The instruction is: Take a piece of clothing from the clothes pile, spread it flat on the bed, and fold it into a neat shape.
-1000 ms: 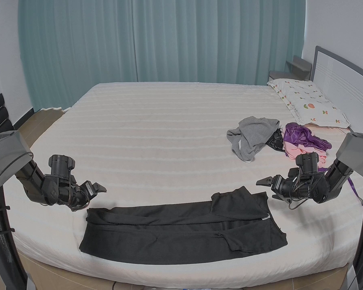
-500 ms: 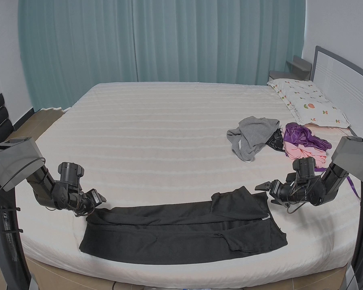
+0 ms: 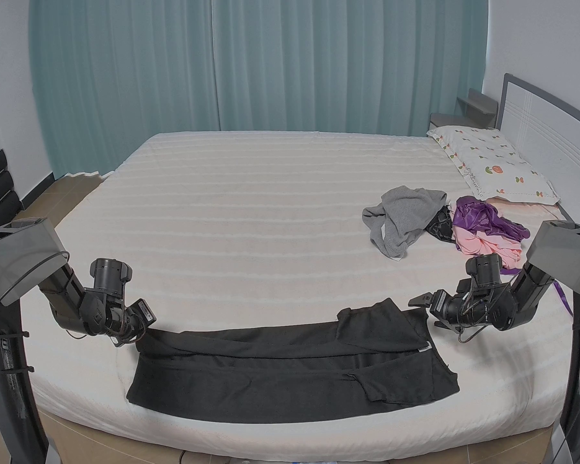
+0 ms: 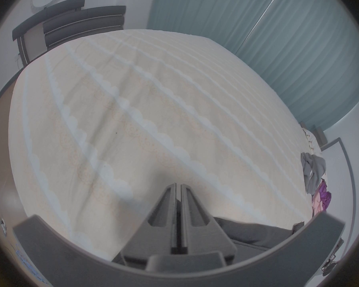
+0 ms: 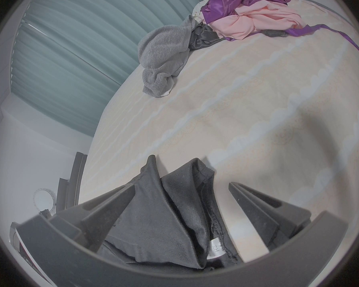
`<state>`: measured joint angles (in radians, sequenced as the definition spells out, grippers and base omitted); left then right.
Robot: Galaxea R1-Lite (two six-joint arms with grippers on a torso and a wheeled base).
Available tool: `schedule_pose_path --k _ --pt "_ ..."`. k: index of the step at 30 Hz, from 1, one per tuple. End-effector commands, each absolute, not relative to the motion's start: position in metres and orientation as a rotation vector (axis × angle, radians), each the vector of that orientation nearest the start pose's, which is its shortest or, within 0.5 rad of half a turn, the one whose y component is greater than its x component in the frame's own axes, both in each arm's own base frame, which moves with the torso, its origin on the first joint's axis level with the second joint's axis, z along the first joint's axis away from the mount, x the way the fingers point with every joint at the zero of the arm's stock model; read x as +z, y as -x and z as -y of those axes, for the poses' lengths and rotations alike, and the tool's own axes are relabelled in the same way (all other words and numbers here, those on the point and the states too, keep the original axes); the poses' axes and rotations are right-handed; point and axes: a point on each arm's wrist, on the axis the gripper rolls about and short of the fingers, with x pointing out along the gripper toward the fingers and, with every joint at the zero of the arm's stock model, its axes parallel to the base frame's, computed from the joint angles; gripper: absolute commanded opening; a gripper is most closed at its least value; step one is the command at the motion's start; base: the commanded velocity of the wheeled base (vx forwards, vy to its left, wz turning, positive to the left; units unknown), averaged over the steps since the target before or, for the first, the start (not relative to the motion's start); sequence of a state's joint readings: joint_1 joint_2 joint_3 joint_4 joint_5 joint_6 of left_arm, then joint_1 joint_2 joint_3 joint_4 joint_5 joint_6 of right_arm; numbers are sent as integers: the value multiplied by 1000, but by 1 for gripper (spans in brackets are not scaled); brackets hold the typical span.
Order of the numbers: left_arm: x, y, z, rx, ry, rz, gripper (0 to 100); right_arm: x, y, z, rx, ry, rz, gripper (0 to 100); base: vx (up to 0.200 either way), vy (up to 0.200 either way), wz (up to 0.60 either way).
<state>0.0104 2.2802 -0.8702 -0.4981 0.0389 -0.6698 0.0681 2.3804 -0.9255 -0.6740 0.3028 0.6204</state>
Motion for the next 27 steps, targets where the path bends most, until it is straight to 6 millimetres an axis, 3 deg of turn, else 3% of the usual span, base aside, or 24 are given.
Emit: schedule_pose_path --k 1,15,16,27 --pt "-13 -361 -5 346 621 -848 0 -36 -387 -35 101 -672 -875 100 0 0 0" --pt "-16 -360 -3 343 619 -857 0 -40 -405 -42 97 -710 -860 100 0 0 0" --pt "-16 -359 -3 344 619 -859 0 -41 -407 -42 96 -715 -856 0 0 0 0" --pt "-17 -357 -3 344 619 -865 0 -37 -409 -34 7 -705 -814 0 0 0 0"
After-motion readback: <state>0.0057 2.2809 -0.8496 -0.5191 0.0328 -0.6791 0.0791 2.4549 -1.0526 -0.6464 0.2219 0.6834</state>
